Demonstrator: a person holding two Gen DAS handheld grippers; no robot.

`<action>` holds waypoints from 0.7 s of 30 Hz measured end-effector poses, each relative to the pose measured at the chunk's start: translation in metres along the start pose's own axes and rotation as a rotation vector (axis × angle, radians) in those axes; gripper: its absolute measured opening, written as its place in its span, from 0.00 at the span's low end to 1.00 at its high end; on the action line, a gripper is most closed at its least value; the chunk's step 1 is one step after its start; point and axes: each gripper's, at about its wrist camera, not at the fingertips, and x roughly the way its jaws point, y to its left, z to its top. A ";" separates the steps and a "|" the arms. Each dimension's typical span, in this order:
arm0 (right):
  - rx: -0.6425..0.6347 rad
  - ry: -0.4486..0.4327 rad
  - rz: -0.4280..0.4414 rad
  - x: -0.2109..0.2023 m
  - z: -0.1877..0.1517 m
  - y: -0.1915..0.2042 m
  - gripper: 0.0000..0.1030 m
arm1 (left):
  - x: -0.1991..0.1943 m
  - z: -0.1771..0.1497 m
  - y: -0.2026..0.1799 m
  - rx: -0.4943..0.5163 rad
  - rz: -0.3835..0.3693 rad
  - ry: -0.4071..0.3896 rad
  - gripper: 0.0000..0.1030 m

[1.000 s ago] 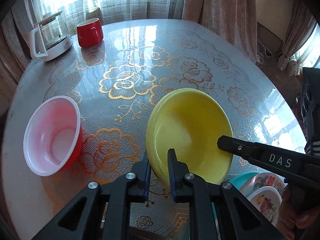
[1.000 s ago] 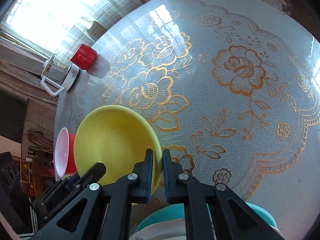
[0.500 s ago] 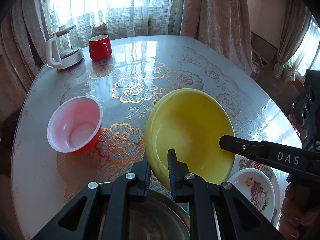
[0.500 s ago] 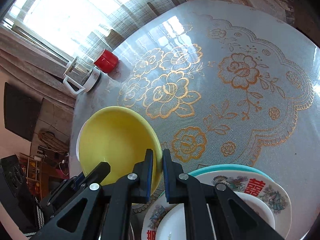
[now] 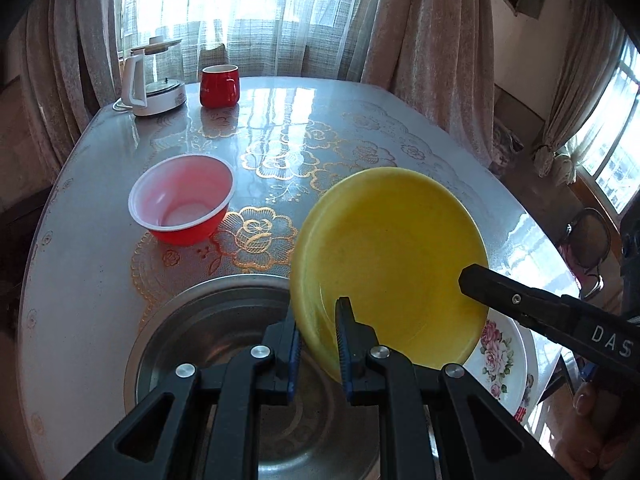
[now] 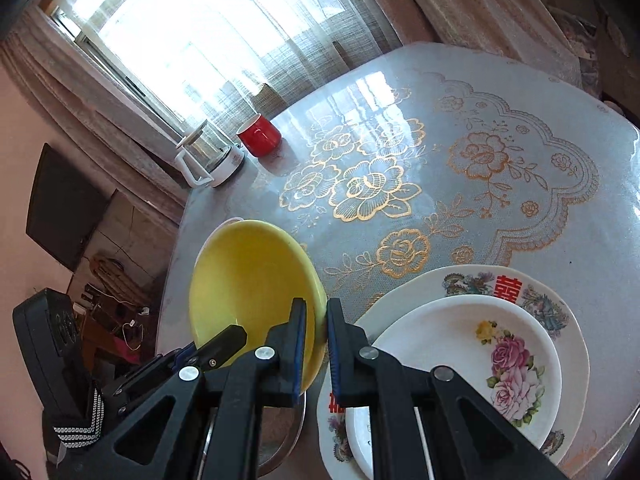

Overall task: Organize plates and bowls
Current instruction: 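Lift the yellow bowl with the left tool and carry it over the steel bowl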

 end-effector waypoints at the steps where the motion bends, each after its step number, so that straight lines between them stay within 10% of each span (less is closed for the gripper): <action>1: 0.000 -0.003 0.008 0.000 -0.003 0.003 0.11 | -0.003 -0.004 0.003 -0.005 0.000 -0.002 0.16; 21: -0.049 0.081 0.057 0.029 -0.053 0.040 0.12 | -0.021 -0.063 0.055 -0.105 0.025 0.027 0.16</action>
